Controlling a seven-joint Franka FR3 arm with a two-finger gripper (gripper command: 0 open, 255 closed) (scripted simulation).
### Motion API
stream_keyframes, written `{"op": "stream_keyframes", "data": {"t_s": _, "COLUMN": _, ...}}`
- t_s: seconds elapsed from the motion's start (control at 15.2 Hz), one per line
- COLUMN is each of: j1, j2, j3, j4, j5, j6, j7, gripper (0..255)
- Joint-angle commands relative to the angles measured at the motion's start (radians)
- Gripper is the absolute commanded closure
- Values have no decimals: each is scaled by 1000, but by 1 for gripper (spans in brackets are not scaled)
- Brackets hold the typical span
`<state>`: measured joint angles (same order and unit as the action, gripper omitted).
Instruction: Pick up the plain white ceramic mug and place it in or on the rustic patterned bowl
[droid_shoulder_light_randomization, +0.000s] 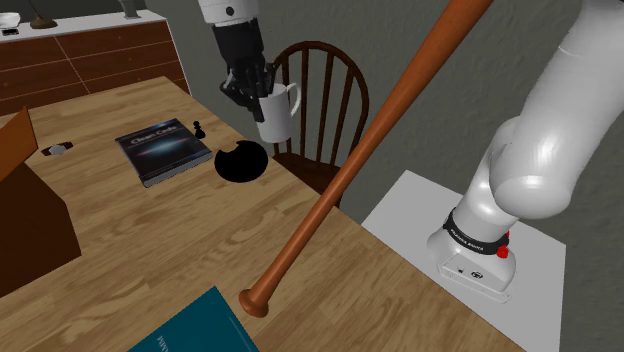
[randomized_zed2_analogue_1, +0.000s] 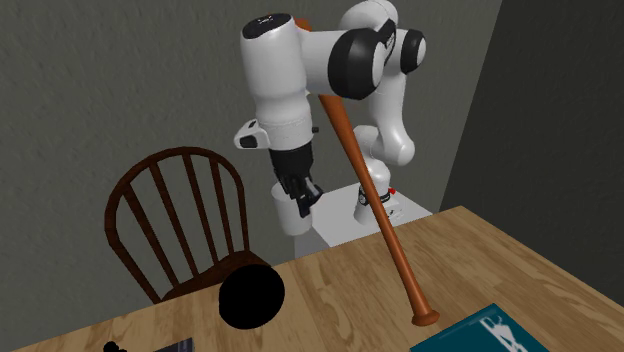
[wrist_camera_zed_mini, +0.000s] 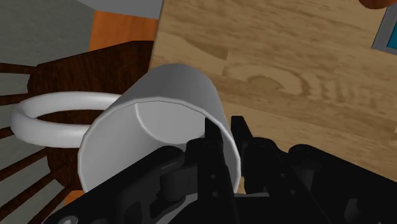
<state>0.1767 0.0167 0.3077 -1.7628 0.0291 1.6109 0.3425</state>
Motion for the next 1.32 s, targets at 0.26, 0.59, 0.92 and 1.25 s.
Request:
{"op": "stream_keyframes", "data": {"t_s": 0.26, "j1": -13, "j2": 228, "j3": -23, "j4": 311, "j5": -70, "j6": -94, "j7": -33, "gripper": 255}}
{"op": "stream_keyframes", "data": {"t_s": 0.59, "j1": -7, "j2": 330, "j3": -40, "j4": 428, "j5": -95, "j6": -111, "j7": -50, "gripper": 255}}
{"op": "stream_keyframes", "data": {"t_s": 0.92, "j1": -1, "j2": 321, "j3": -54, "j4": 349, "j5": -89, "j6": -39, "j7": -54, "gripper": 255}}
{"op": "stream_keyframes", "data": {"t_s": 1.25, "j1": 4, "j2": 320, "j3": -65, "j4": 281, "j5": -86, "j6": 28, "j7": -56, "gripper": 255}}
